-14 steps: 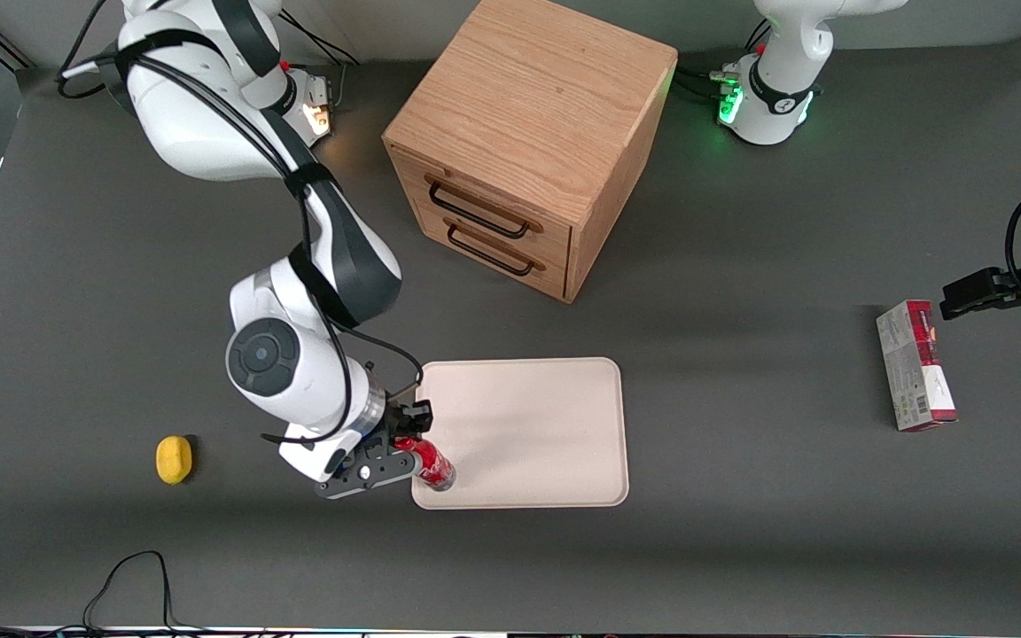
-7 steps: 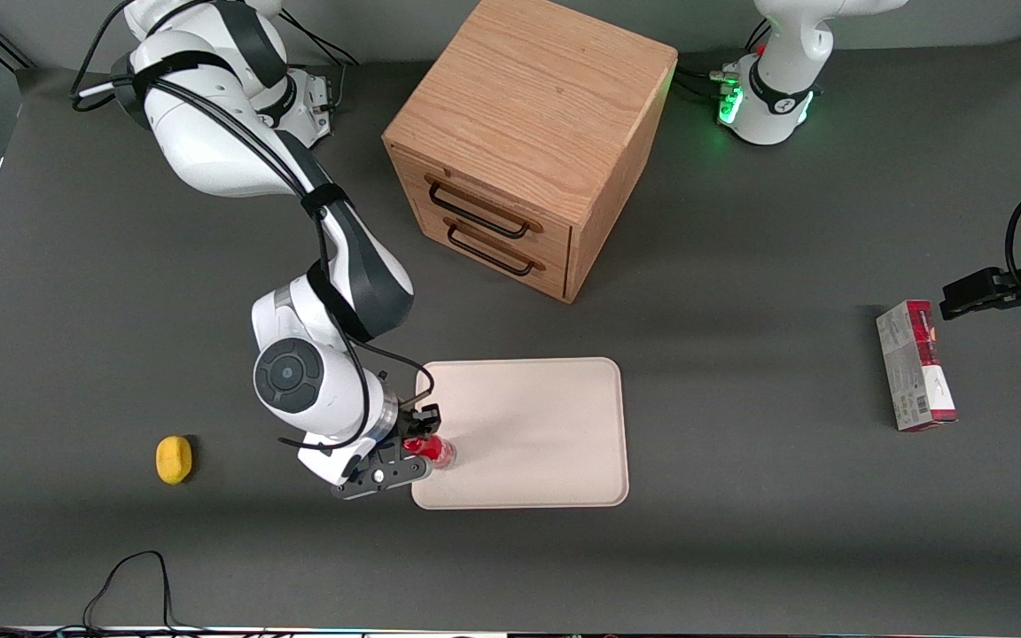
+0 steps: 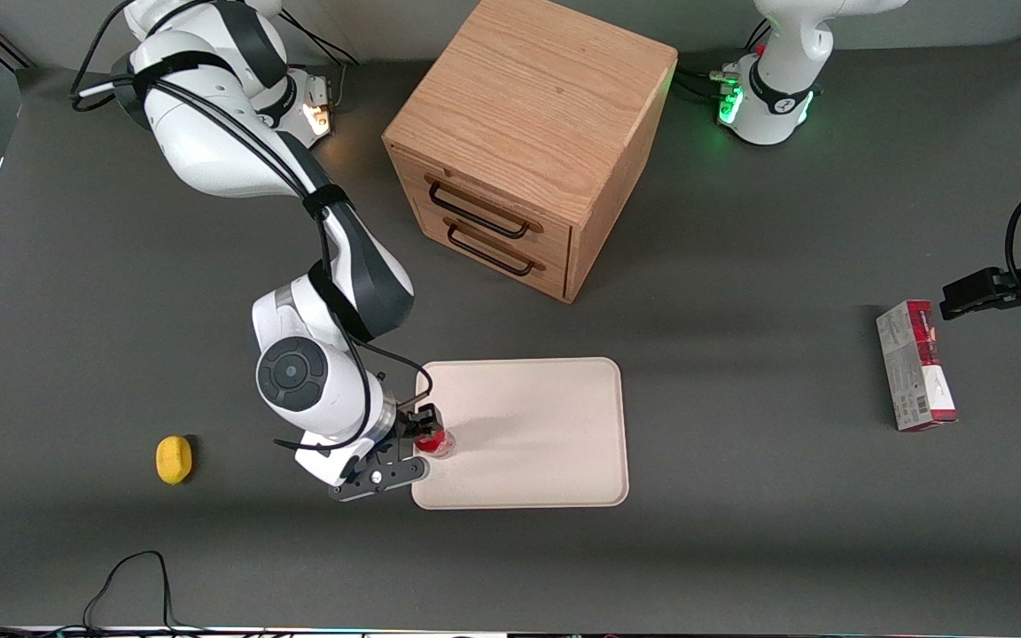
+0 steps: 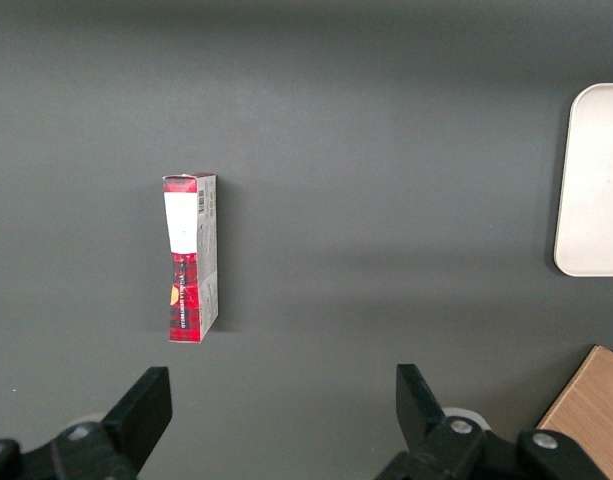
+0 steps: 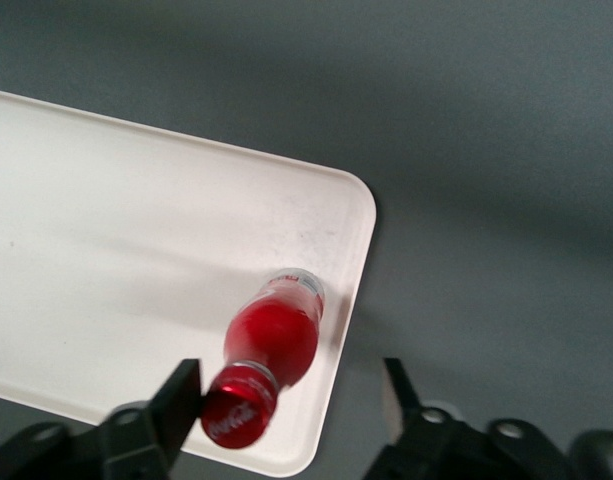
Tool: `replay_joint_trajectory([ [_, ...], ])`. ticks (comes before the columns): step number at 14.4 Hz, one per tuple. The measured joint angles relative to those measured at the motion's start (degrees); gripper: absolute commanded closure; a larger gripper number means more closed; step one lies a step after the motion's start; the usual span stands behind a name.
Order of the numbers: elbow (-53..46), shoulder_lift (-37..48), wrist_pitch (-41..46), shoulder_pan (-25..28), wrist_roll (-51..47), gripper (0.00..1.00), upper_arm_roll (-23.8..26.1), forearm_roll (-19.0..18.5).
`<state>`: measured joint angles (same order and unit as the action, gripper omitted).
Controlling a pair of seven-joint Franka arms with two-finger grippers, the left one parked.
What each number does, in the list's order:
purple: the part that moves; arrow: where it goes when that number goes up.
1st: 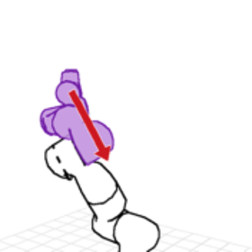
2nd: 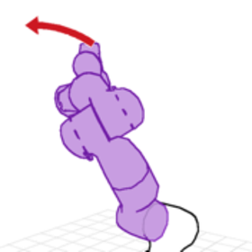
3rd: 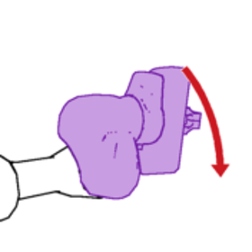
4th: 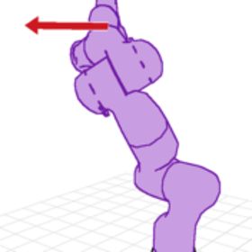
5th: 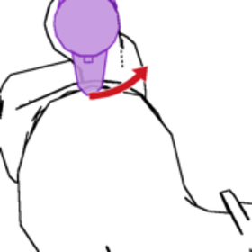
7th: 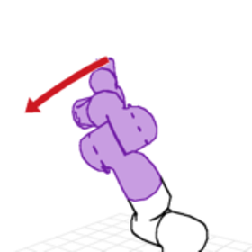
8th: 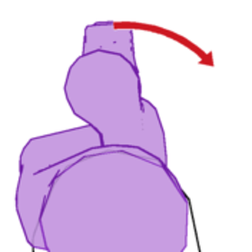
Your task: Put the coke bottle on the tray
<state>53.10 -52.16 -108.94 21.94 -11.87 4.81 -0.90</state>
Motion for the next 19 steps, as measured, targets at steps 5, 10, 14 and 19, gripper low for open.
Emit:
replay_joint_trajectory([
  [5,-0.9,2.0,5.3,0.0,0.0,0.00,0.0,0.0],
  [10,-1.1,8.4,16.2,-0.3,-0.3,0.00,-0.3,0.0],
  [14,9.2,20.2,21.7,-1.9,-1.0,0.00,-2.7,0.0],
  [19,35.7,43.1,17.6,-2.5,-1.0,0.00,-10.1,1.4],
])
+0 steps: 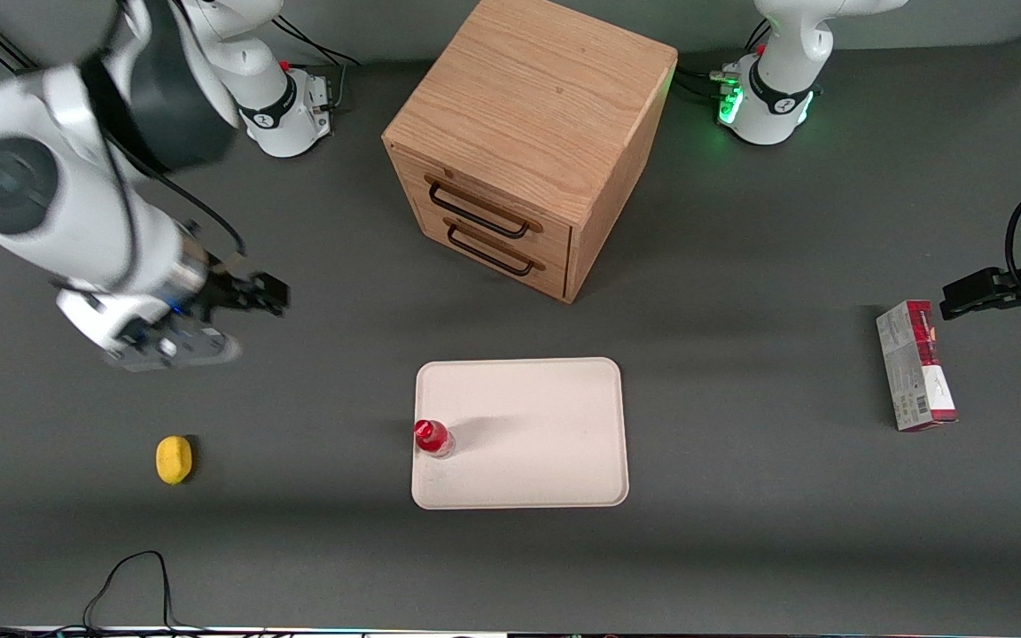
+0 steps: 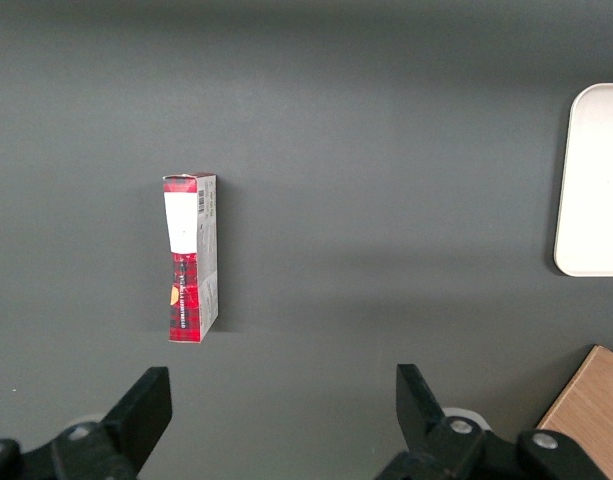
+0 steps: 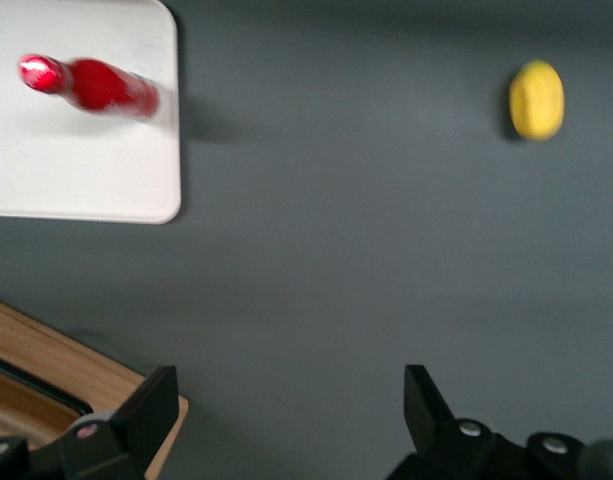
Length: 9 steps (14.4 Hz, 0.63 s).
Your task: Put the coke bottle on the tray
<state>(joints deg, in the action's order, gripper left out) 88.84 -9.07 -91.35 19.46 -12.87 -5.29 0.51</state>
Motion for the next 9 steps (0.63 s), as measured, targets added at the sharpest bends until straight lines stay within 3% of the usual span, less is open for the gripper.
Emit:
replay_joint_trajectory([
  [3,8.4,7.6,0.2,-0.1,3.1,0.00,-4.9,0.7],
  [9,10.9,10.0,-0.8,0.0,11.6,0.00,-9.3,0.8],
])
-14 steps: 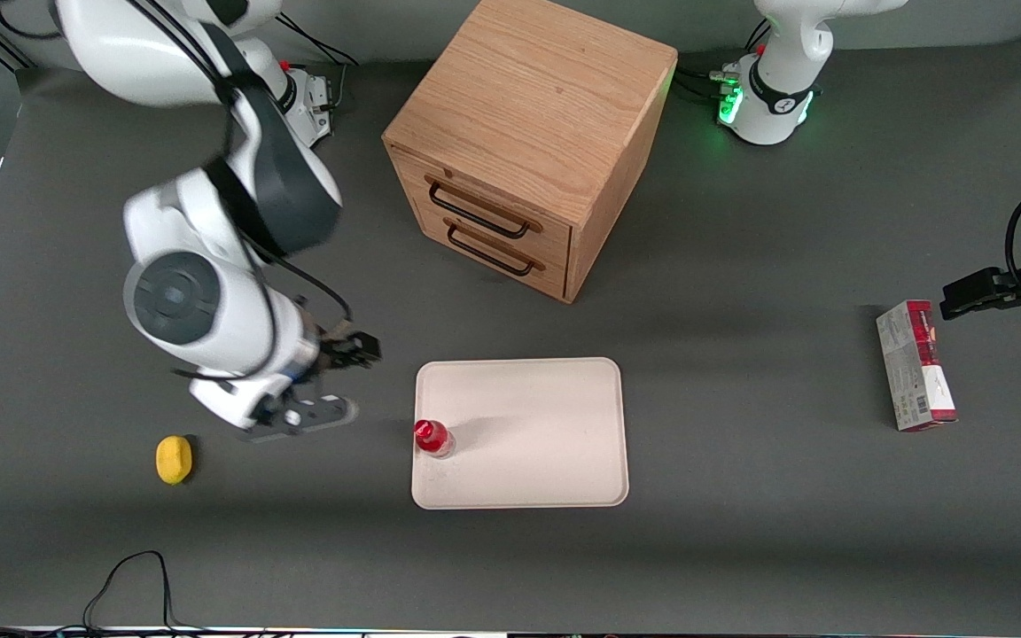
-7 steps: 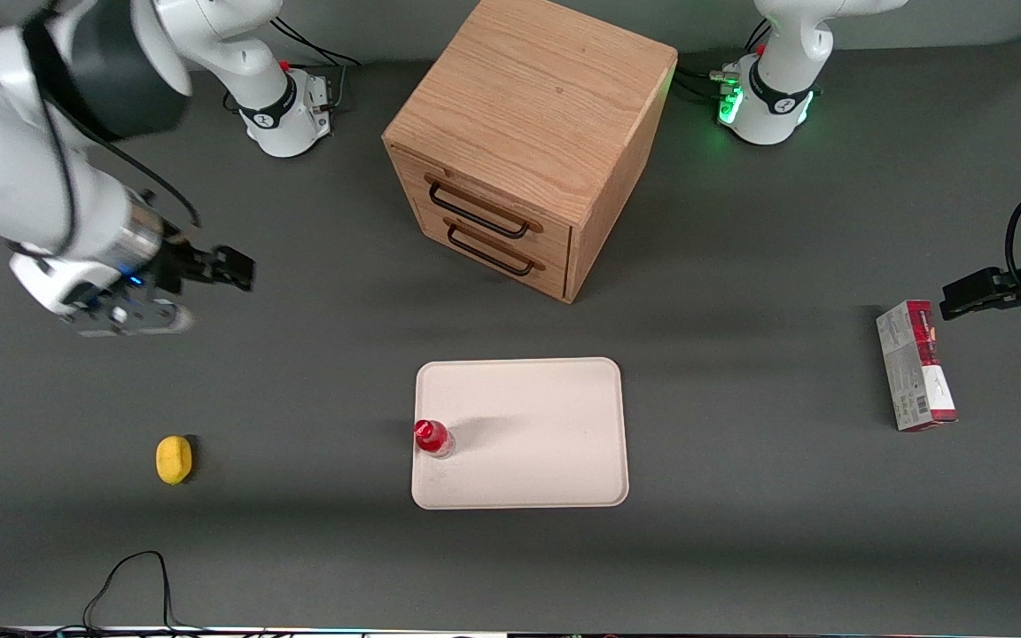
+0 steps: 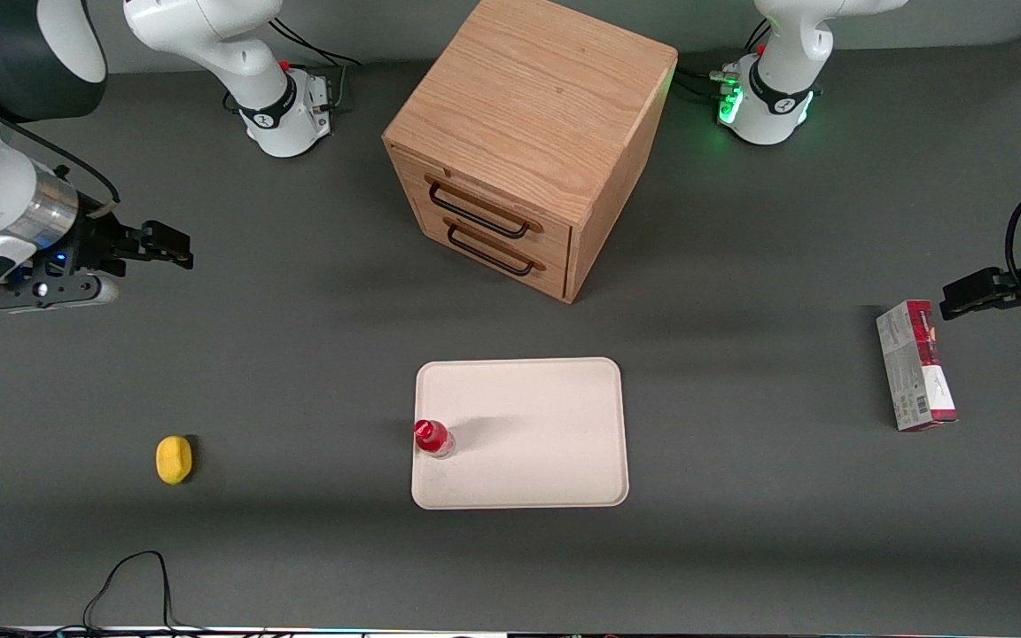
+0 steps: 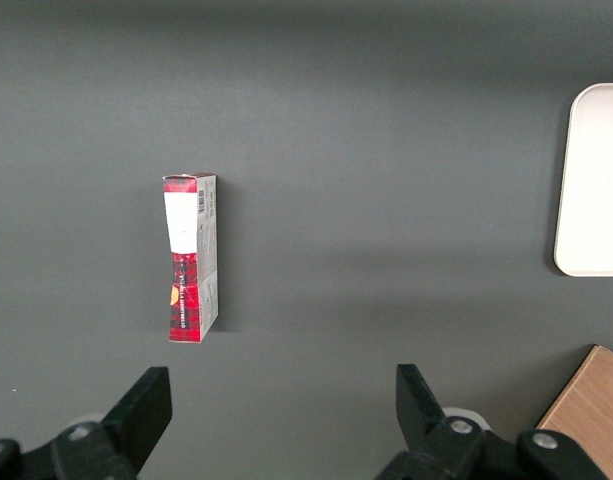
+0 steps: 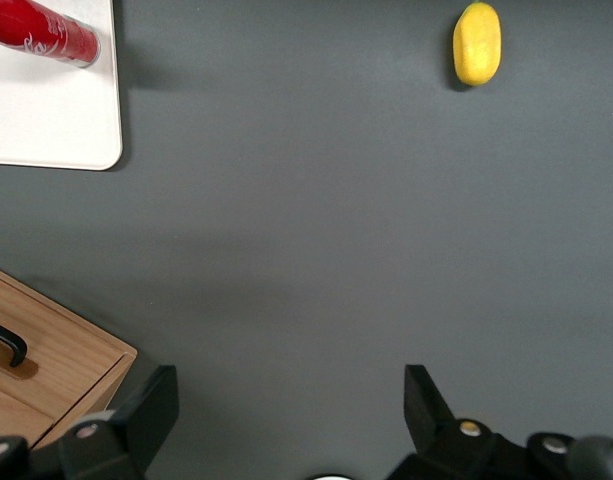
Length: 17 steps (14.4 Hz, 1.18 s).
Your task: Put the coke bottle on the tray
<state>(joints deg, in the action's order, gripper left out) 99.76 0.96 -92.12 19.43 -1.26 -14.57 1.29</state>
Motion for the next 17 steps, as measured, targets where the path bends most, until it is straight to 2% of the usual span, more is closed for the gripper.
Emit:
replay_joint_trajectory([
  [4,0.0,1.2,0.0,-0.6,0.2,0.00,-0.1,0.0],
  [7,0.1,2.1,0.0,-9.8,4.3,0.00,5.2,0.0],
  [9,0.0,2.5,0.0,-12.9,5.7,0.00,7.0,0.1],
  [17,-0.7,3.2,3.5,-12.3,5.6,0.00,8.2,0.3],
])
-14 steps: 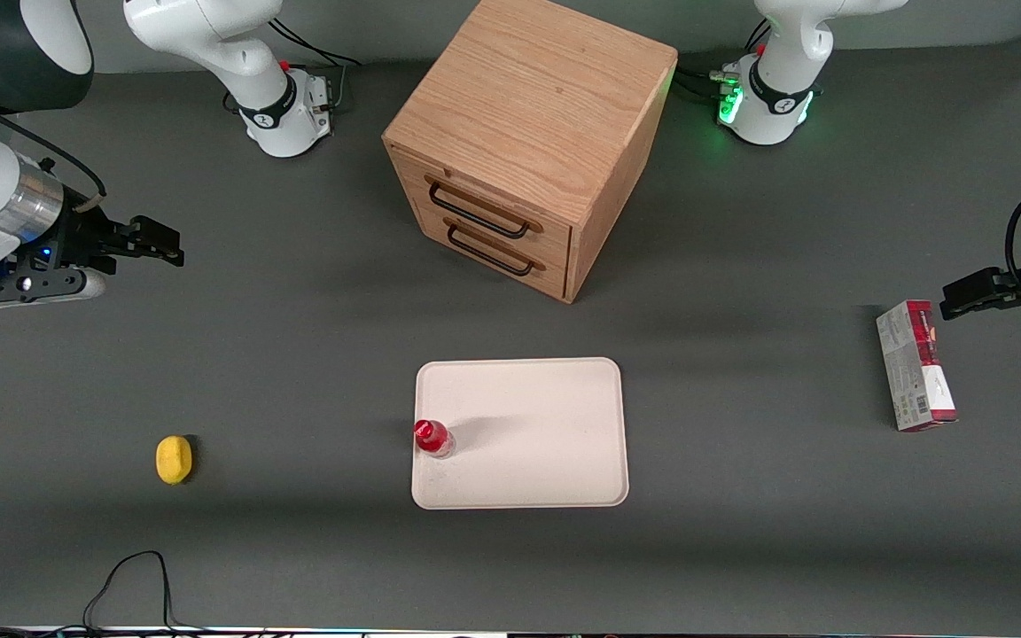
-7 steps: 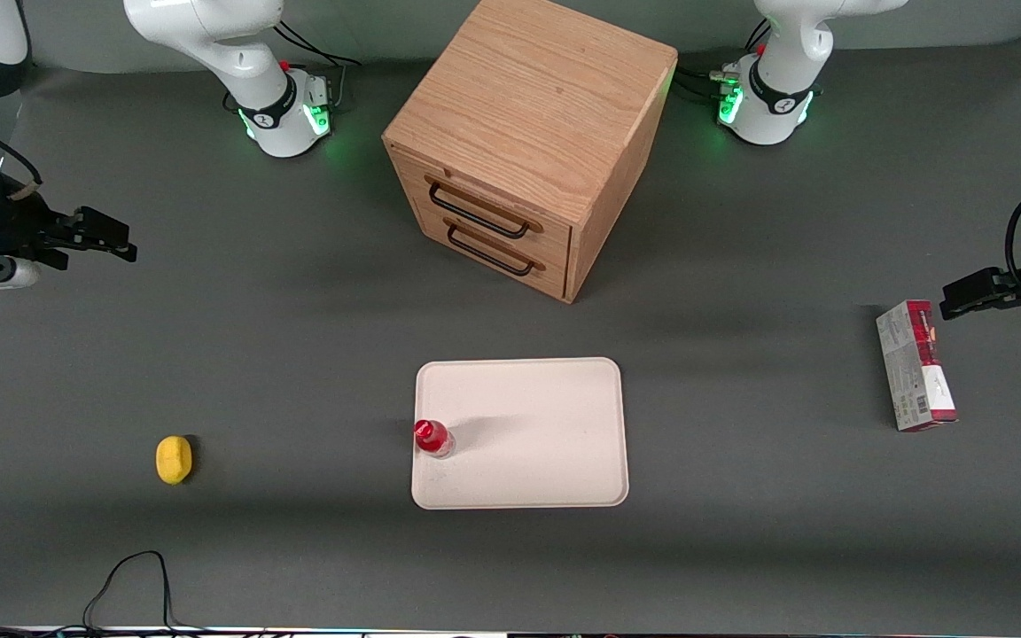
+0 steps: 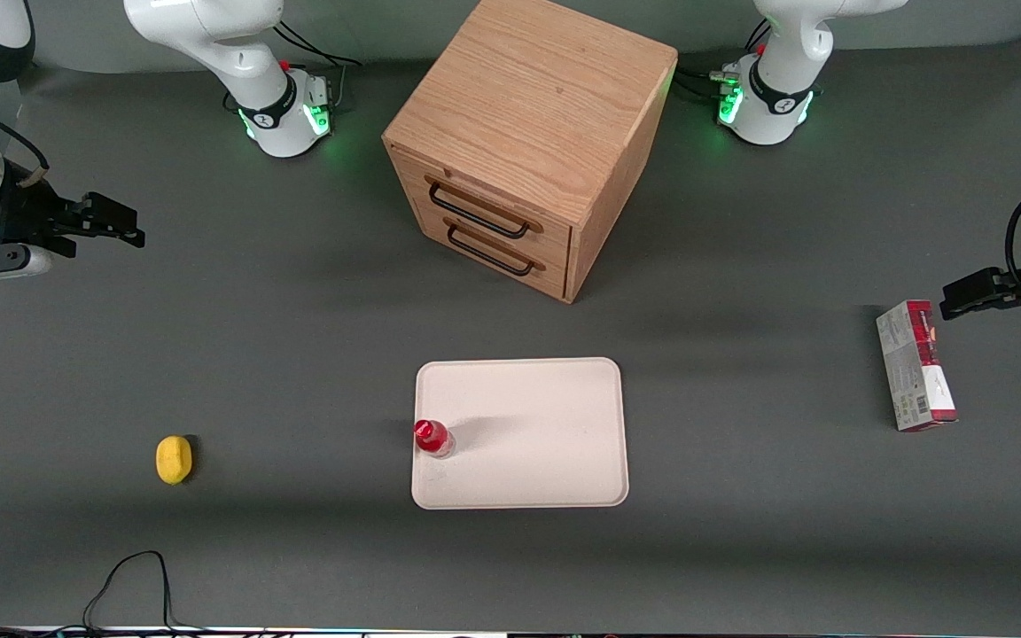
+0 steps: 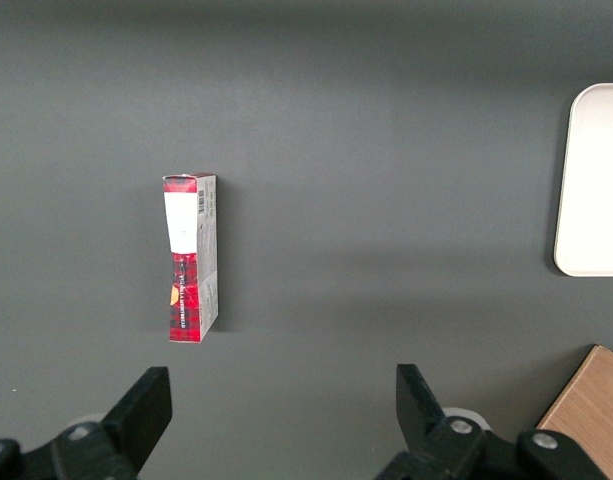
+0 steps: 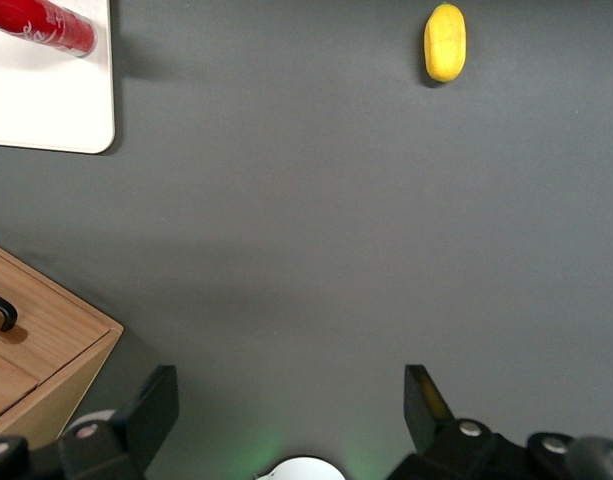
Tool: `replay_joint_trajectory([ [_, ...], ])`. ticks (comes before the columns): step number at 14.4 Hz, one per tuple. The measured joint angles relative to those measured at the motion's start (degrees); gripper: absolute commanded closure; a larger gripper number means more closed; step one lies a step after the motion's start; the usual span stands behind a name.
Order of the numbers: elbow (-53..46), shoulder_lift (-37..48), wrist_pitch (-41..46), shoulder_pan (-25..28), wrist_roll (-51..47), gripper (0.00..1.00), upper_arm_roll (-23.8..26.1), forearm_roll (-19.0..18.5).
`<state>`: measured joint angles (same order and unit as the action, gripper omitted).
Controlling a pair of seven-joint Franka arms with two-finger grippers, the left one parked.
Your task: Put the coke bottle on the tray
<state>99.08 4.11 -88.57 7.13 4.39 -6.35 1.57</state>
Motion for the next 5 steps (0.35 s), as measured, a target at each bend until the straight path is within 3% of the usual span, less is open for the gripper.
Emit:
replay_joint_trajectory([
  [5,0.0,0.1,0.9,0.5,0.0,0.00,0.1,0.0],
])
